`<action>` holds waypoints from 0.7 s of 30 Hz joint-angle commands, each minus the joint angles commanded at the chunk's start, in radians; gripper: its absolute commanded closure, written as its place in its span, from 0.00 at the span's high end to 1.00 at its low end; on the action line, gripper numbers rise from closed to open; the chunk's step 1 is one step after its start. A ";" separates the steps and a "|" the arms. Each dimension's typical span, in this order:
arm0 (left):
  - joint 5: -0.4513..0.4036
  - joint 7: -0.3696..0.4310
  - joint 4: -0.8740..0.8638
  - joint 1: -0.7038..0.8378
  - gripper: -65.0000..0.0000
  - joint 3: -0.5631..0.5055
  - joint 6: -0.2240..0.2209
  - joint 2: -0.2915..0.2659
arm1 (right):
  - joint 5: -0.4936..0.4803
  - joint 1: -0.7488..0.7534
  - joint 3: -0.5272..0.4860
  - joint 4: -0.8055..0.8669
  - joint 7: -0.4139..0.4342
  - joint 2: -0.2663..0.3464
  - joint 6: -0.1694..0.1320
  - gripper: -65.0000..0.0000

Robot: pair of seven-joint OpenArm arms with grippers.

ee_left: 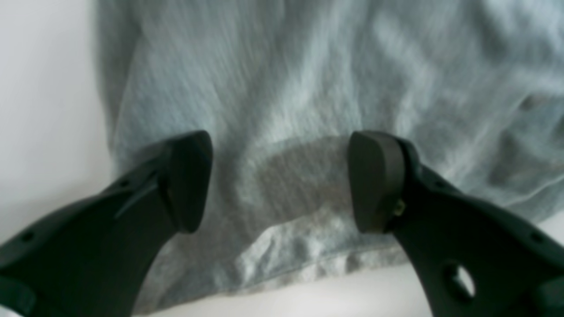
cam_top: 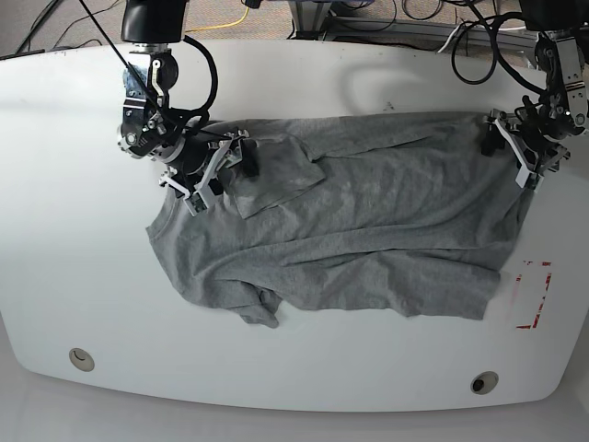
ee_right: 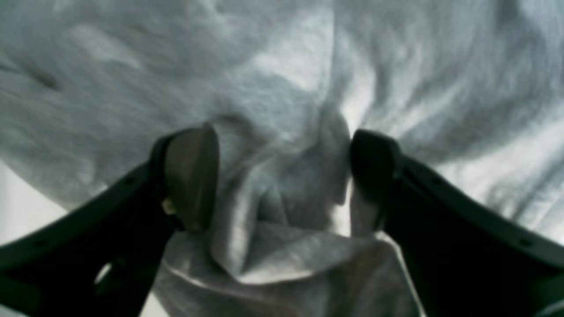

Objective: Layout the t-shirt on the table in an organized manner, then fold the t-shirt properly
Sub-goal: 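Grasp the shoulder edges with both grippers and pull them apart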

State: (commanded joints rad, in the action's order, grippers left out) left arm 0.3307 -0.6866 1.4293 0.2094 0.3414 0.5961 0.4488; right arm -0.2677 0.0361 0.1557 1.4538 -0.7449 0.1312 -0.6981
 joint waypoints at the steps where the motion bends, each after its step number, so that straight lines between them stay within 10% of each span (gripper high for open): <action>1: 0.000 0.000 -0.006 0.002 0.68 0.000 0.000 0.000 | 0.000 0.000 0.000 -0.006 0.000 0.003 0.000 0.58; 21: 0.003 -0.003 0.201 0.358 0.68 0.166 0.000 -0.074 | 0.000 0.245 0.000 0.239 -0.057 0.048 0.000 0.49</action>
State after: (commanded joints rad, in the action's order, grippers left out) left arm 0.3337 -0.6897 1.6303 0.5669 0.5071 0.5961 0.3751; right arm -0.2677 0.2816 0.1557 1.6932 -0.8017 0.1788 -0.6981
